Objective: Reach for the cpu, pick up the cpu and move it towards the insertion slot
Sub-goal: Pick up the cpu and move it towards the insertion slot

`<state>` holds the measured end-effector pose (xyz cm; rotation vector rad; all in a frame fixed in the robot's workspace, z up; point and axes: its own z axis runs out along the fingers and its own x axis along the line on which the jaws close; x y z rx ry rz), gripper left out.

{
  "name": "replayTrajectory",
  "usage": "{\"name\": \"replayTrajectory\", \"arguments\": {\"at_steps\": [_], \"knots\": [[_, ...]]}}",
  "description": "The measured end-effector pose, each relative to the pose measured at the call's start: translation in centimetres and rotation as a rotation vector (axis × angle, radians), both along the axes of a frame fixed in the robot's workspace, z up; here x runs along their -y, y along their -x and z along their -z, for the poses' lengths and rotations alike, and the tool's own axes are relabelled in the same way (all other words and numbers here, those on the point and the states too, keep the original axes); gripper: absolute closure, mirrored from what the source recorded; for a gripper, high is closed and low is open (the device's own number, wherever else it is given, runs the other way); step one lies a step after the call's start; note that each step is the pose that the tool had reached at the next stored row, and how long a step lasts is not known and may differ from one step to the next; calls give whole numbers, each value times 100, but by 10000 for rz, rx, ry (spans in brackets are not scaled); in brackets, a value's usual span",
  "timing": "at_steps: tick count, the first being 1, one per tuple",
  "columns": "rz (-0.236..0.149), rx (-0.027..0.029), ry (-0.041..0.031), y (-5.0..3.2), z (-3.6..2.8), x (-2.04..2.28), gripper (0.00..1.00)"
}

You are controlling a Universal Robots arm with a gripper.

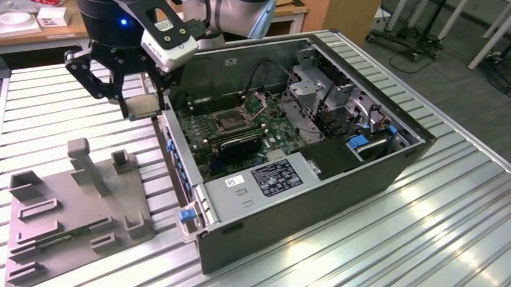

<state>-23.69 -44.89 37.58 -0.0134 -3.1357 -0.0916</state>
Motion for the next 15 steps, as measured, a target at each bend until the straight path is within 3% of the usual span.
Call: {"name": "replayTrajectory", "arguments": {"at_steps": [15], "knots": [[0, 1, -1, -99, 0, 0, 45]]}}
